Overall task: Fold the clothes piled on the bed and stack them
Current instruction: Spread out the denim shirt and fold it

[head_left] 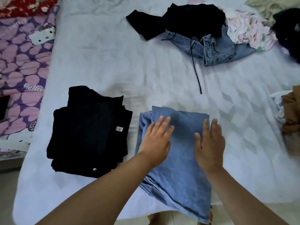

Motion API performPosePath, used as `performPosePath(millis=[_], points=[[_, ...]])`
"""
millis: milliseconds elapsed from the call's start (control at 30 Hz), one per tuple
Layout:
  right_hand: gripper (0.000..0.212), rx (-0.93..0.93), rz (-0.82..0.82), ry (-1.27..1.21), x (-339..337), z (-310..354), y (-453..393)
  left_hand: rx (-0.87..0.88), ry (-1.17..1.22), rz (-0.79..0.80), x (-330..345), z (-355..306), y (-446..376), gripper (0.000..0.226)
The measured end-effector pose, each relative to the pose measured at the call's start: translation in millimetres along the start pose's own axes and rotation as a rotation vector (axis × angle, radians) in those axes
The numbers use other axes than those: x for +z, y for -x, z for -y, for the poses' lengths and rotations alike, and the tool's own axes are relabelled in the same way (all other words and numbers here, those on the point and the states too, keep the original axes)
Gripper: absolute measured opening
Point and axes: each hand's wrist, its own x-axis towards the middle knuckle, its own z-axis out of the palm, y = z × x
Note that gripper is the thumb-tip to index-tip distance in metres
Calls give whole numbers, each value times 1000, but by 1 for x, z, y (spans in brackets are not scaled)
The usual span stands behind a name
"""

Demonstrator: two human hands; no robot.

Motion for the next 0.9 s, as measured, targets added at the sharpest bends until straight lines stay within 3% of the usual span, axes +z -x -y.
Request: performPosePath(millis=[167, 267, 367, 567, 733, 900], points=[[63, -119, 191, 171, 34, -20, -3, 44, -217, 74, 25, -26, -48, 60], [60, -210, 203, 281, 68, -26, 2, -129, -245, 267, 51, -3, -51, 70], [58, -259, 153, 329, 90, -27, 6, -269, -249, 358, 78, 25, -39, 79], [62, -351, 76, 309, 90, -36, 12, -269, -129, 281, 89, 36, -34, 81], [60, -115, 98, 133, 70, -61, 38, -635, 81, 195, 90, 29, 12, 103], [65, -60, 132, -70, 56, -63, 47, -714, 145, 280, 78, 15, 23, 84]])
